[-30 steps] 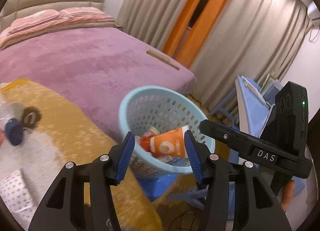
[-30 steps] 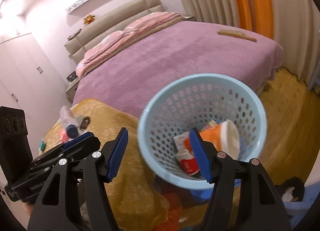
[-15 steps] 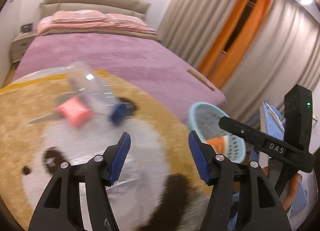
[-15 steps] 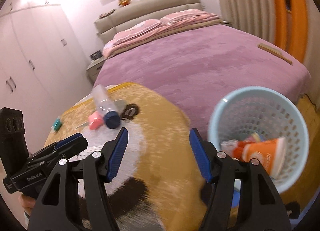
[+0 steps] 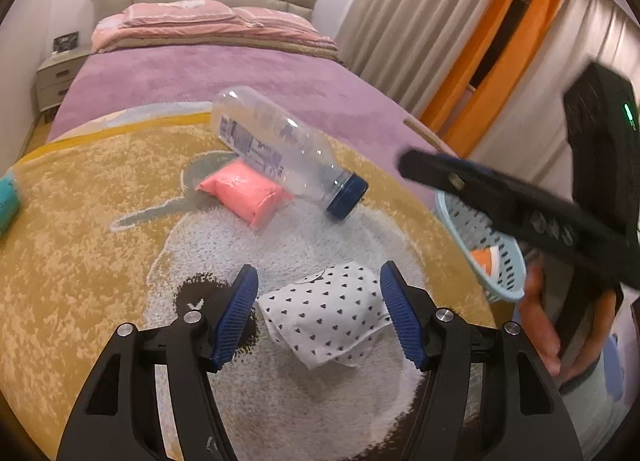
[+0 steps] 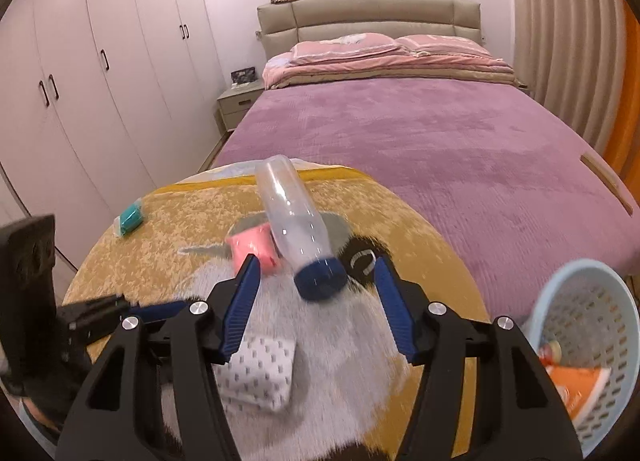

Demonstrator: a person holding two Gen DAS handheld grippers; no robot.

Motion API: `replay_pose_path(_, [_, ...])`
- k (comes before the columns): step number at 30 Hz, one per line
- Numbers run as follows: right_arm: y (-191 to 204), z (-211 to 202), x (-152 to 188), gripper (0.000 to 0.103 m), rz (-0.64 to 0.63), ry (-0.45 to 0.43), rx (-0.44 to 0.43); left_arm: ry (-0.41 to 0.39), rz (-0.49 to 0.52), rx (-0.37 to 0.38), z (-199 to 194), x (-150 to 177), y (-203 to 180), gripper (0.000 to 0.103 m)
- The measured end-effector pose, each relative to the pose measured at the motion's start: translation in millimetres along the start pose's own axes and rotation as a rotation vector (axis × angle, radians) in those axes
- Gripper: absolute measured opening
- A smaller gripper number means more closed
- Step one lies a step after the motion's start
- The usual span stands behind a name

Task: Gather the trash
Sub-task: 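Grasp the polka-dot napkin with the left tool while the right tool grasps the clear plastic bottle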

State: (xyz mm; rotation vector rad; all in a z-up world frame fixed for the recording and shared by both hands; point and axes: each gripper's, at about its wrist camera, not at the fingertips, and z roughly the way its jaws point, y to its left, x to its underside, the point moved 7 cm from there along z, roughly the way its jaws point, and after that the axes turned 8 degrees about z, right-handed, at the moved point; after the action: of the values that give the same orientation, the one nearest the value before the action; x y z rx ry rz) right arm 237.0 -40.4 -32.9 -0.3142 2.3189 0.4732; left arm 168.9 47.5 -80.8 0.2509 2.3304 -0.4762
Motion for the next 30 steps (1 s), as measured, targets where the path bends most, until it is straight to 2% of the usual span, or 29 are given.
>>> replay_pose_path(7, [7, 45, -12, 0.056, -0.005, 0.055, -0.011, 0.038, 0.028, 0.032, 16, 1, 7, 0.063])
replay_pose_path(12, [17, 73, -19, 0.056, -0.03, 0.088, -0.011, 0.047, 0.04, 0.066, 23, 1, 9, 0.071])
replay_pose_path(18, [19, 103, -17, 0.054, -0.037, 0.153, -0.034, 0.081, 0.09, 0.106, 33, 1, 1, 0.074])
replay_pose_path(19, [19, 105, -16, 0.05, -0.038, 0.154, -0.038, 0.09, 0.102, 0.113, 36, 1, -1, 0.074])
replay_pose_path(26, [0, 90, -9, 0.049, 0.004, 0.146, -0.01, 0.125, 0.173, 0.122, 38, 9, -20, 0.072])
replay_pose_path(30, [-18, 73, 1, 0.049, 0.033, 0.144, 0.013, 0.156, 0.238, 0.069, 35, 20, -31, 0.072])
